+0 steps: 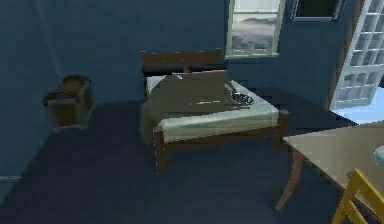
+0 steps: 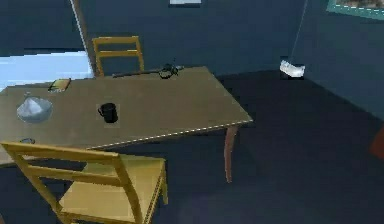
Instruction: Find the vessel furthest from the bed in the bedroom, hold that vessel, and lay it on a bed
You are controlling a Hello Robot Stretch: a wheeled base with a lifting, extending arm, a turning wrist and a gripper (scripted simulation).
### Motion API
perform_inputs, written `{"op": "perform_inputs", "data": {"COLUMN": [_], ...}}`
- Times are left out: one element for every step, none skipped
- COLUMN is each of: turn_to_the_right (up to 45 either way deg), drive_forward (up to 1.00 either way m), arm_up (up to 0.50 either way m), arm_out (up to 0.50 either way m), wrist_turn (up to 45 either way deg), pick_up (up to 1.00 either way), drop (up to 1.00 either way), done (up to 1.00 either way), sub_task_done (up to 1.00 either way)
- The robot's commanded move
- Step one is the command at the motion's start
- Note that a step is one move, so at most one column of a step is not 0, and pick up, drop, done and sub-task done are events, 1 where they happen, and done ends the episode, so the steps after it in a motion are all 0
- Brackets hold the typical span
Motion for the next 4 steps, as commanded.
{"op": "perform_inputs", "data": {"turn_to_the_right": [6.0,0.0,12.0,45.0], "drive_forward": [0.0,0.9,0.0,0.0], "arm_up": [0.0,0.0,0.0,0.0], "arm_out": [0.0,0.0,0.0,0.0], "wrist_turn": [0.0,0.0,0.0,0.0], "pick_up": [0.0,0.0,0.0,0.0], "drop": [0.0,0.0,0.0,0.0], "done": [0.0,0.0,0.0,0.0], "sub_task_done": [0.0,0.0,0.0,0.0]}}
